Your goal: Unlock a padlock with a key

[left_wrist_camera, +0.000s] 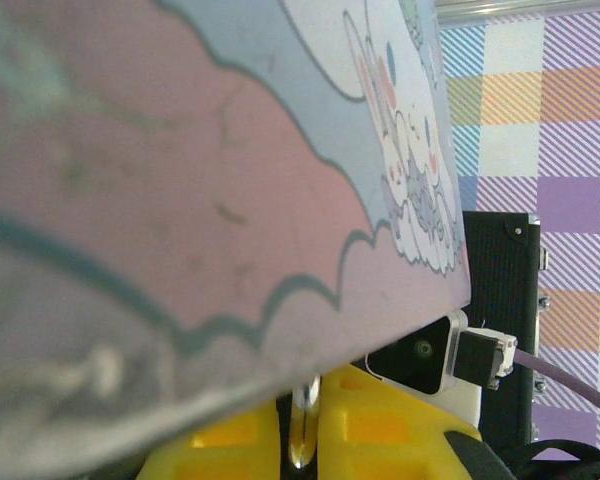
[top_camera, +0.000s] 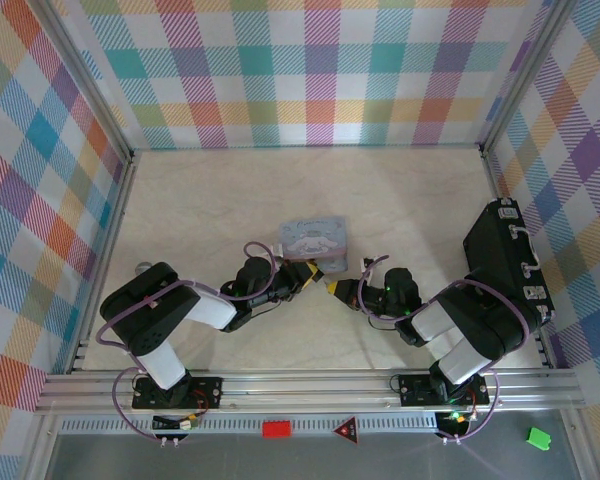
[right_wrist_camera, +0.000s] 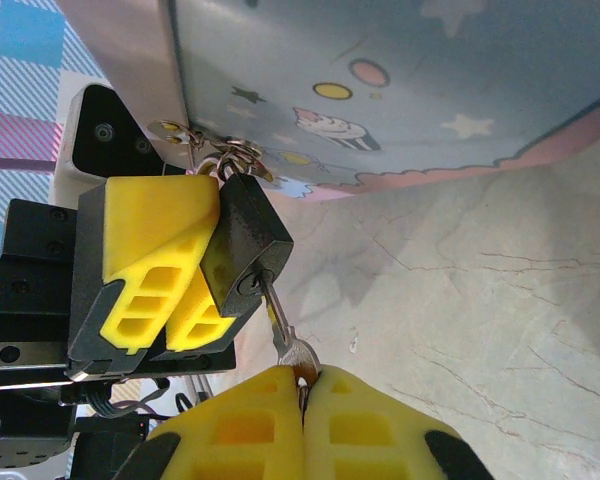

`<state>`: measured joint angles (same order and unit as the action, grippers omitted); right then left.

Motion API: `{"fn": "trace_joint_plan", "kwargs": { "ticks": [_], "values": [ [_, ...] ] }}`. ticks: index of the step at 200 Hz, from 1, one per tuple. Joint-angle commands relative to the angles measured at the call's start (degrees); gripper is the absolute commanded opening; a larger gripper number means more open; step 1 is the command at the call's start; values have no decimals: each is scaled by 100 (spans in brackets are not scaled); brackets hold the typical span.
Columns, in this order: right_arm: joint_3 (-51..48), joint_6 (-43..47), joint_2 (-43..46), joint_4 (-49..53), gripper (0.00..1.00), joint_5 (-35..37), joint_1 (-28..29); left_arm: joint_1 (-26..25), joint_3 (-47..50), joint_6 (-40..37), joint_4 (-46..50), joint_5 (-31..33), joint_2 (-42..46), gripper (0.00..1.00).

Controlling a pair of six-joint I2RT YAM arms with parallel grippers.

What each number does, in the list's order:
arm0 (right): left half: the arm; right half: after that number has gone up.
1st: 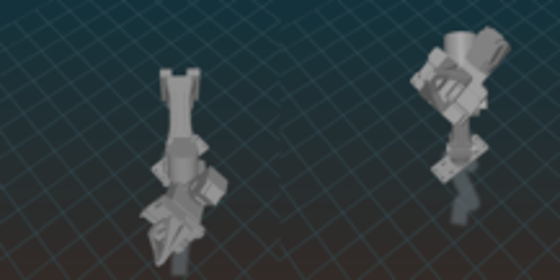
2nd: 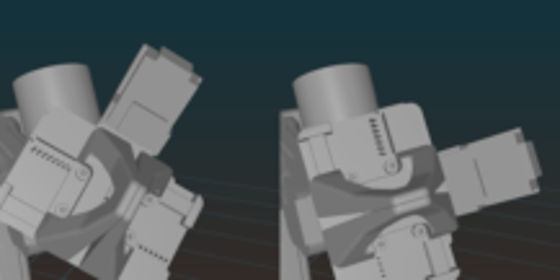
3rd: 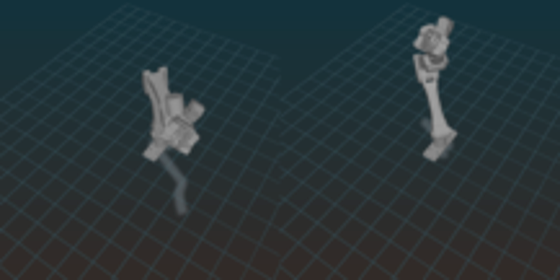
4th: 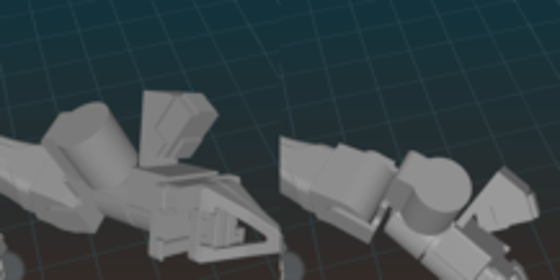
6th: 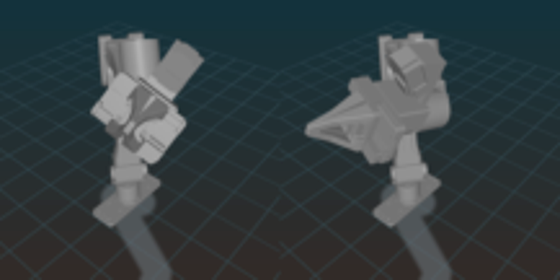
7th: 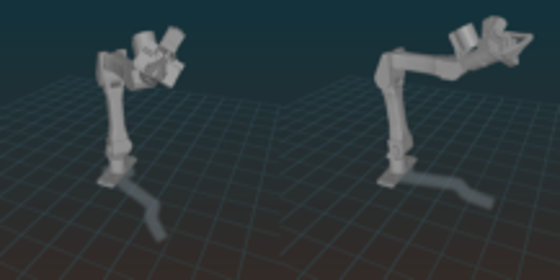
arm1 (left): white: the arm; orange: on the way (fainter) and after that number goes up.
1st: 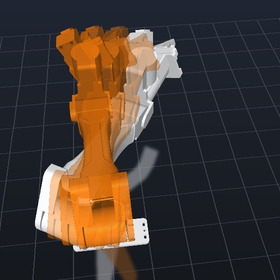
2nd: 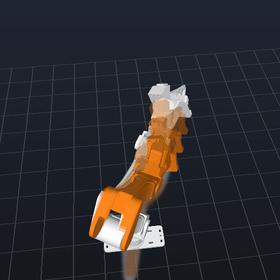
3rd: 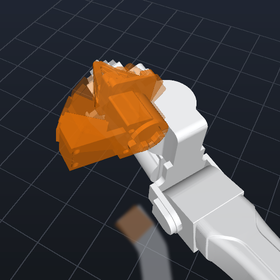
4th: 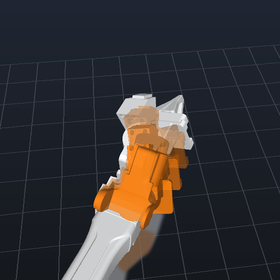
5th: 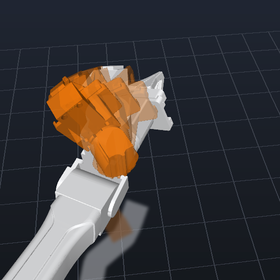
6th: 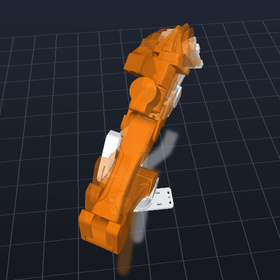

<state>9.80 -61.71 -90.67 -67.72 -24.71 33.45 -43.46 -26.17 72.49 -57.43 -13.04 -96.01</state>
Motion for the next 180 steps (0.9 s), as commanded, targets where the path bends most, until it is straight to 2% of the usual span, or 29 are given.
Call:
{"fn": "trace_joint_plan", "kwargs": {
  "ticks": [1, 180],
  "values": [
    [33, 89, -81, -249, 0, 63, 20, -53, -90, 127, -365, -216, 260, 8],
    [334, -39, -117, -430, 0, -288, -220, -223, -206, 135, -383, -303, 117, 5]
  ]
}}
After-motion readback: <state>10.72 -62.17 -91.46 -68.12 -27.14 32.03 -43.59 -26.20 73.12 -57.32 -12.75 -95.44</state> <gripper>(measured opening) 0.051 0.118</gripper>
